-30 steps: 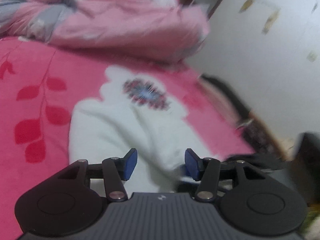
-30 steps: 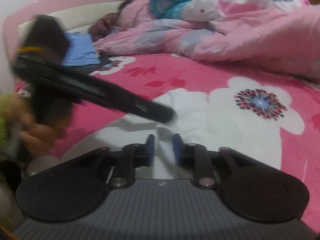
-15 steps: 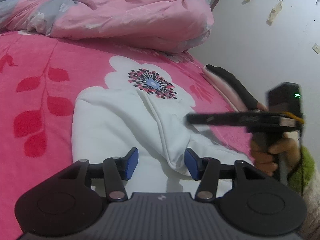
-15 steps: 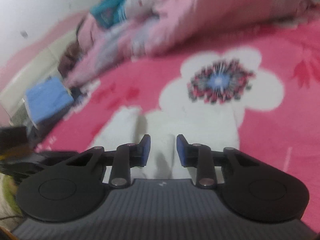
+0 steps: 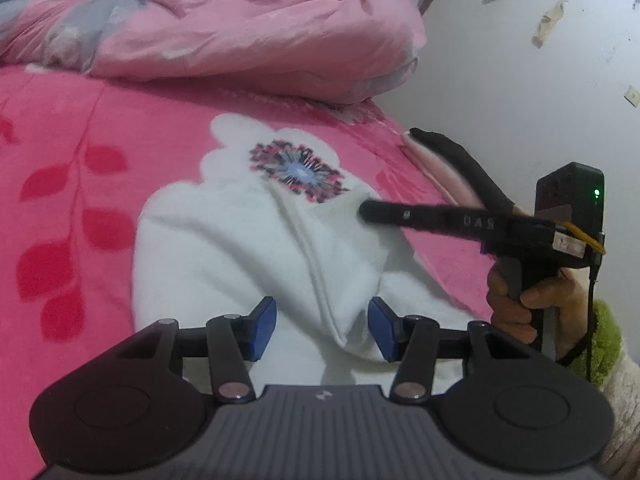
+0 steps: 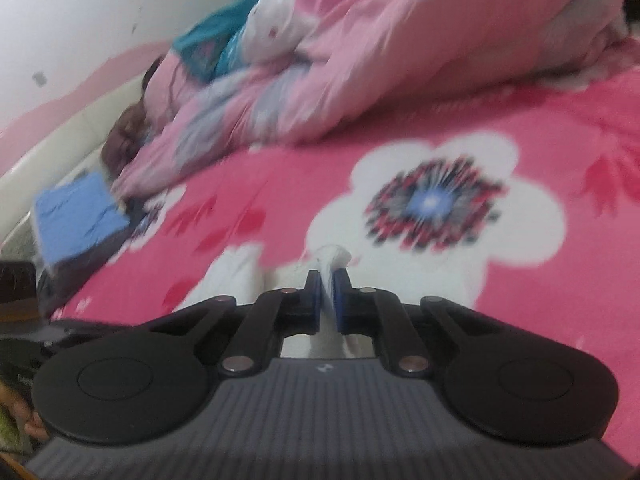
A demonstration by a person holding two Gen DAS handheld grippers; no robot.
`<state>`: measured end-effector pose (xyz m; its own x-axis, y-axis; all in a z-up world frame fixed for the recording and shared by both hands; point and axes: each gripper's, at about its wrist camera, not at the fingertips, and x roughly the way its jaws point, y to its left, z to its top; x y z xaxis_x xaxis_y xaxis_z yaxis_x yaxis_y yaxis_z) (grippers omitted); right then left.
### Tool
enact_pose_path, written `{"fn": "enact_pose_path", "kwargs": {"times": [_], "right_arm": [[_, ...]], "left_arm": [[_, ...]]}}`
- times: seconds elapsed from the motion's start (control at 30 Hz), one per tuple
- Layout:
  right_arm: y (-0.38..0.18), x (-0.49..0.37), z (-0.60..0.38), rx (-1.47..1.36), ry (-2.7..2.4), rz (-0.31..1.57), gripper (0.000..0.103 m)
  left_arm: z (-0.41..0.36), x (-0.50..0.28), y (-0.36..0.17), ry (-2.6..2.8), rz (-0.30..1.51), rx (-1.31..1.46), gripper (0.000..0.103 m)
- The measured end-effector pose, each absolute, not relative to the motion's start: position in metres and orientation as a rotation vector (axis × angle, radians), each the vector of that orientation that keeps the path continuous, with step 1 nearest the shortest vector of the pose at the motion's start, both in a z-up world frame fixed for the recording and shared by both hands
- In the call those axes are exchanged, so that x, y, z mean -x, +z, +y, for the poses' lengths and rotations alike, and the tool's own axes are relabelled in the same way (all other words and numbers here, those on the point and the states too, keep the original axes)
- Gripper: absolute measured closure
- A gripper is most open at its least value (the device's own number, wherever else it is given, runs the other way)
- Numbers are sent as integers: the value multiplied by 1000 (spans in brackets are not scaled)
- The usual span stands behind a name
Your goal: Fold clothes
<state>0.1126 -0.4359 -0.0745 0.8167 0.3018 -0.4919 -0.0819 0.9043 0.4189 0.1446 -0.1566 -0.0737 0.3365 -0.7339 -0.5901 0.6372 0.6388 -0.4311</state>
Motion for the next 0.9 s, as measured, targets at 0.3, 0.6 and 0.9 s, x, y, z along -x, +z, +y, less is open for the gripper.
{"fn": "enact_pose_path", "kwargs": {"times": [0.3, 0.6, 0.9], "right_arm": [[-96, -126, -471, -495, 120, 590, 98], [-123, -126, -480, -549, 43, 627, 100], [-76, -33, -504, -707, -55, 501, 90]], "left_arm": [[-187, -156, -75, -886, 825, 50, 54], [-194, -159, -82, -891, 855, 34, 52], [-157, -149, -54, -877, 813, 125, 41]]}}
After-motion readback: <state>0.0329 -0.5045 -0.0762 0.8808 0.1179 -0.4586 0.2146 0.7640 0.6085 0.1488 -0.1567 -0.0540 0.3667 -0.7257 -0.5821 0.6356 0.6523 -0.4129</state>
